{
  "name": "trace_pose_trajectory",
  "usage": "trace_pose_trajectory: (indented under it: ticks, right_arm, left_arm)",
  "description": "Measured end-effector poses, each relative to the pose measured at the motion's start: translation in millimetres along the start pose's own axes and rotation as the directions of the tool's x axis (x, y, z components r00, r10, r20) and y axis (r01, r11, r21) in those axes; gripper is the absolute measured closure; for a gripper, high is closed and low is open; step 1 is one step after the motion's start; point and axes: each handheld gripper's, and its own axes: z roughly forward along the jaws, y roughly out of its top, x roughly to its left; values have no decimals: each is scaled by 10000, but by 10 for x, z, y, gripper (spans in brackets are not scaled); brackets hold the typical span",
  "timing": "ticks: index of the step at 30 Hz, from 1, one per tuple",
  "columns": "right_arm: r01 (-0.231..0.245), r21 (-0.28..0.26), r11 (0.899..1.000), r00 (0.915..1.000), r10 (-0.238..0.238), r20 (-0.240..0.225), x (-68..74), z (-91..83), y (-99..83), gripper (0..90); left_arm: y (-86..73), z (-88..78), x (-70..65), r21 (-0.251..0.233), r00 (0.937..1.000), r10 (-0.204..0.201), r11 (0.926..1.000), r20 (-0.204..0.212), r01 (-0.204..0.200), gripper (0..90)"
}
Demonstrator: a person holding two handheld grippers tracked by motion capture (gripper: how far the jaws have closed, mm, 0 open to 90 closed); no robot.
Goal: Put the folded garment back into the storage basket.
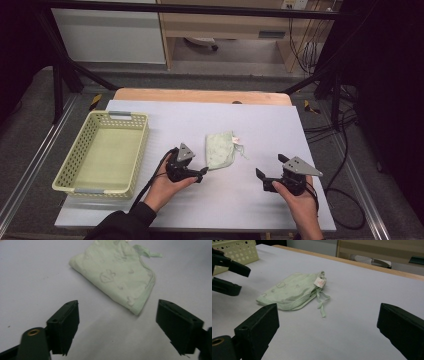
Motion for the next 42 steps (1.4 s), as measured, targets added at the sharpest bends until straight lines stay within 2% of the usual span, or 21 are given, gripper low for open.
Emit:
trace_pose_trajectory:
  ticks: [1,6,8,9,11,13,16,18,21,22,23,24,25,28,34,37,38,42]
  right_arm:
    - [0,0,10000,10000,0,0,0,0,0,45]
    - [-74,-12,10000,10000,74,13,-4,-5,-4,43]
    - [-21,49,10000,10000,21,-44,-2,1,-6,43]
    - [-11,49,10000,10000,11,-64,6,6,-4,43]
    - [6,44,10000,10000,-6,-75,10,5,-4,42]
    - [13,51,10000,10000,-13,-72,10,5,-6,43]
    - [12,42,10000,10000,-12,-91,5,2,-5,43]
    - [19,69,10000,9999,-18,-122,9,5,-8,43]
    - [18,99,9999,9999,-16,-138,20,9,-8,42]
    - [41,98,9999,9999,-40,-152,24,12,-5,43]
    - [41,98,9999,9999,-40,-152,24,12,-5,43]
    - [71,136,9999,9999,-69,-149,28,14,-5,42]
    - [71,136,9999,9999,-69,-149,28,14,-5,42]
    - [114,213,9997,9998,-111,-180,34,32,-2,43]
    - [134,313,9994,9996,-126,-252,73,36,5,45]
    - [172,320,9993,9994,-163,-297,97,32,13,46]
    - [156,325,9994,9994,-145,-319,116,33,18,48]
    - [203,734,9971,9986,-166,-495,250,71,30,57]
  left_arm:
    - [3,34,0,132,10000,9,9999,31,-10,201]
    - [13,168,-7,659,9996,231,9975,139,-239,386]
    - [11,221,-9,810,9994,337,9961,104,-344,405]
    - [9,246,-8,820,9995,271,9962,163,-283,438]
    - [6,304,-18,860,9989,90,9962,454,-129,450]
    - [18,333,-60,787,9989,376,9961,270,-396,463]
    - [31,360,-127,717,9975,587,9955,398,-615,501]
    - [34,365,-168,690,9954,843,9938,460,-874,571]
    - [37,366,-168,694,9948,837,9937,579,-876,596]
    - [41,367,-156,707,9952,799,9940,572,-838,664]
    - [43,366,-145,714,9948,842,9935,566,-881,664]
    - [43,370,-135,680,9948,782,9943,648,-826,764]
    - [47,371,-128,710,9955,735,9945,598,-777,764]
    - [48,374,-128,704,9957,718,9946,592,-759,872]
    - [34,290,-140,1065,9933,801,9903,835,-888,880]
    - [-25,201,-142,1154,9932,627,9906,980,-739,880]
    - [-50,167,-145,1169,9933,509,9911,1039,-630,880]
    - [-134,23,-166,1372,9905,452,9885,1302,-631,880]
